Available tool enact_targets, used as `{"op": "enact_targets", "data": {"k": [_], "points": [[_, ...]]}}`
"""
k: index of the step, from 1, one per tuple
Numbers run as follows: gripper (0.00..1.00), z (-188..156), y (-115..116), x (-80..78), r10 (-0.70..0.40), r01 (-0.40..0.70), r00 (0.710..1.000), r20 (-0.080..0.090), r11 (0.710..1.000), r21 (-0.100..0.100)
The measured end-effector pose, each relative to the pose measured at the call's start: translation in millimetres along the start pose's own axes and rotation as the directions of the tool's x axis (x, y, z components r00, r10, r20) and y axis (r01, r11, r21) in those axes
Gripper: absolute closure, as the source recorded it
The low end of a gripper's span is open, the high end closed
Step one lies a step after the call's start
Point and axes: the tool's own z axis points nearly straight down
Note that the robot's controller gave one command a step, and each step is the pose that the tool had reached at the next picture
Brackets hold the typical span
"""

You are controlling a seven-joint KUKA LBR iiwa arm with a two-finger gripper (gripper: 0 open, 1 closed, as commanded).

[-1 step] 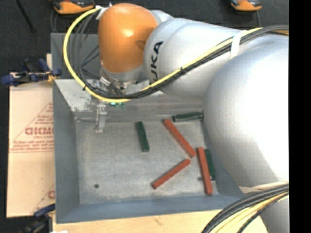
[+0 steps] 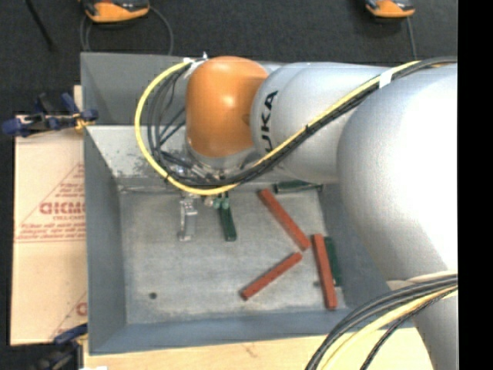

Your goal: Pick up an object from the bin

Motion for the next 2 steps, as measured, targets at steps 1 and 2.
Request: {"op": "enact_targets", "data": {"k": [1,2], "points": [[0.00,7.9,-73.4,30.3,-0.057,0.057,0.998,0.004,0.998,0.002],[0.00,-15.3,-117.7,3.3,-0.433,0.433,0.901,0.011,0.901,0.004]]}}
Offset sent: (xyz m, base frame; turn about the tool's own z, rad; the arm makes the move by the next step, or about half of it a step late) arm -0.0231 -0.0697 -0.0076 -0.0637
